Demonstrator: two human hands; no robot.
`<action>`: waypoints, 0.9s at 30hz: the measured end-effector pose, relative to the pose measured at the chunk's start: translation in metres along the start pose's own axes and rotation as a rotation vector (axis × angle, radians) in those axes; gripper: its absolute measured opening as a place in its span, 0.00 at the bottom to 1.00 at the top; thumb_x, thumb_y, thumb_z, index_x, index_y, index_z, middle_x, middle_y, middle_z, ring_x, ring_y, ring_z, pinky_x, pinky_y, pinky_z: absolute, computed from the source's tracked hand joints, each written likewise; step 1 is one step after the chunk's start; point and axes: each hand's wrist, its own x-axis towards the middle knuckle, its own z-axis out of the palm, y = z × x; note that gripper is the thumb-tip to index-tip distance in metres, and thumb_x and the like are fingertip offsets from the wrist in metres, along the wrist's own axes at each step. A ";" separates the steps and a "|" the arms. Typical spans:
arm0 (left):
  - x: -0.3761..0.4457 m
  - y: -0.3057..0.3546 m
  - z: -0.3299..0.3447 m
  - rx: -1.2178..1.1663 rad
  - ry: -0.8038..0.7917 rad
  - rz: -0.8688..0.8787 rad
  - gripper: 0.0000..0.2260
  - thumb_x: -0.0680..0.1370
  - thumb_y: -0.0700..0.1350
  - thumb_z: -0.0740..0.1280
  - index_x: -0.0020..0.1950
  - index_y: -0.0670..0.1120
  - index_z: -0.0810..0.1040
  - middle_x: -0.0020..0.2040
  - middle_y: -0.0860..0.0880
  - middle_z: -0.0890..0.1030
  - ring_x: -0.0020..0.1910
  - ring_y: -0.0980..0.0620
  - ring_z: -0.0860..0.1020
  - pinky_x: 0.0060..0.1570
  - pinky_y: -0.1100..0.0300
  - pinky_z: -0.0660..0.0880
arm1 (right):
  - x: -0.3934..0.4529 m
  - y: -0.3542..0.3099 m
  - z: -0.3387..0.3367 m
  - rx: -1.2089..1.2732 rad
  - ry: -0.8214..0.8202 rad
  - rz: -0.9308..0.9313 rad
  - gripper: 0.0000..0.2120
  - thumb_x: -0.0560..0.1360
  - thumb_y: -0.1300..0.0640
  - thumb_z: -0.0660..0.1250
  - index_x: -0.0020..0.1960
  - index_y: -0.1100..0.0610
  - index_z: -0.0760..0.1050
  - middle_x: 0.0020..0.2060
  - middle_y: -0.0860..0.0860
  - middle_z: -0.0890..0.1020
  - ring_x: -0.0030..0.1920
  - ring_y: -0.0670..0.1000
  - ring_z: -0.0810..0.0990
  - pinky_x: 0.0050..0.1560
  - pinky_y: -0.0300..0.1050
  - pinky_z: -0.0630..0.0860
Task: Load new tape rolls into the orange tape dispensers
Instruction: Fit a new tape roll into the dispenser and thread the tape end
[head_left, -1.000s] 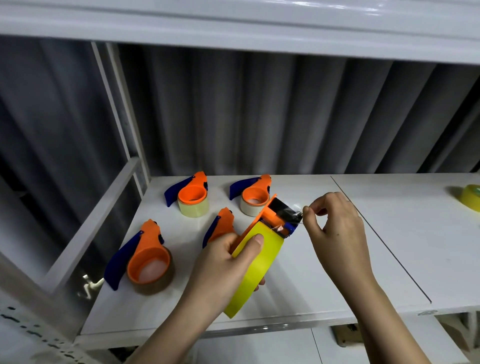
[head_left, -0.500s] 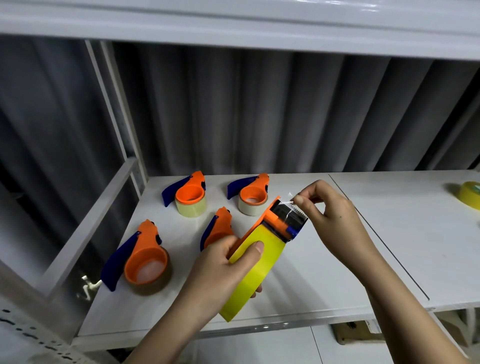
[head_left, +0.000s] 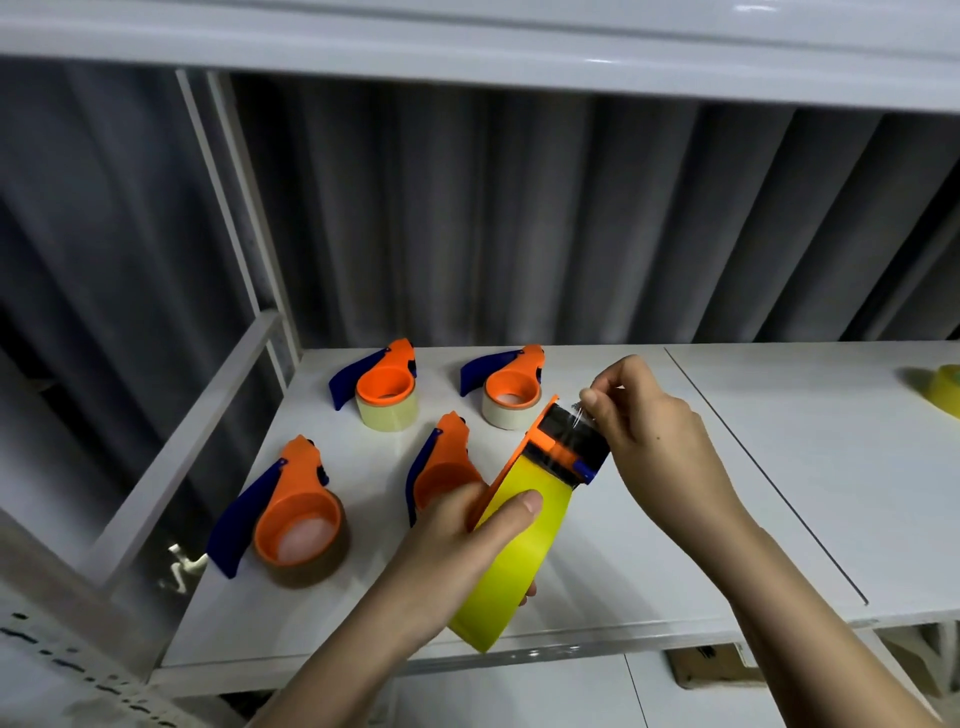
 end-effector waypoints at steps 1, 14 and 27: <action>0.000 0.000 0.001 0.011 -0.002 -0.006 0.24 0.68 0.60 0.69 0.49 0.39 0.77 0.35 0.40 0.81 0.33 0.46 0.81 0.36 0.57 0.79 | -0.002 -0.003 0.000 -0.065 0.017 -0.035 0.07 0.80 0.48 0.56 0.48 0.52 0.66 0.36 0.52 0.80 0.40 0.58 0.76 0.39 0.50 0.70; 0.009 -0.002 -0.004 -0.019 -0.118 -0.116 0.25 0.67 0.58 0.66 0.55 0.42 0.79 0.50 0.36 0.83 0.43 0.45 0.83 0.36 0.63 0.79 | 0.001 0.001 0.001 -0.120 0.022 -0.060 0.07 0.80 0.46 0.53 0.49 0.50 0.63 0.40 0.53 0.84 0.43 0.61 0.79 0.44 0.53 0.76; 0.009 -0.003 -0.002 -0.109 -0.266 -0.145 0.14 0.71 0.50 0.69 0.49 0.41 0.78 0.42 0.39 0.83 0.40 0.45 0.82 0.47 0.53 0.79 | 0.018 0.004 -0.019 0.268 -0.130 0.156 0.08 0.81 0.52 0.58 0.44 0.51 0.66 0.28 0.48 0.80 0.32 0.48 0.80 0.38 0.43 0.79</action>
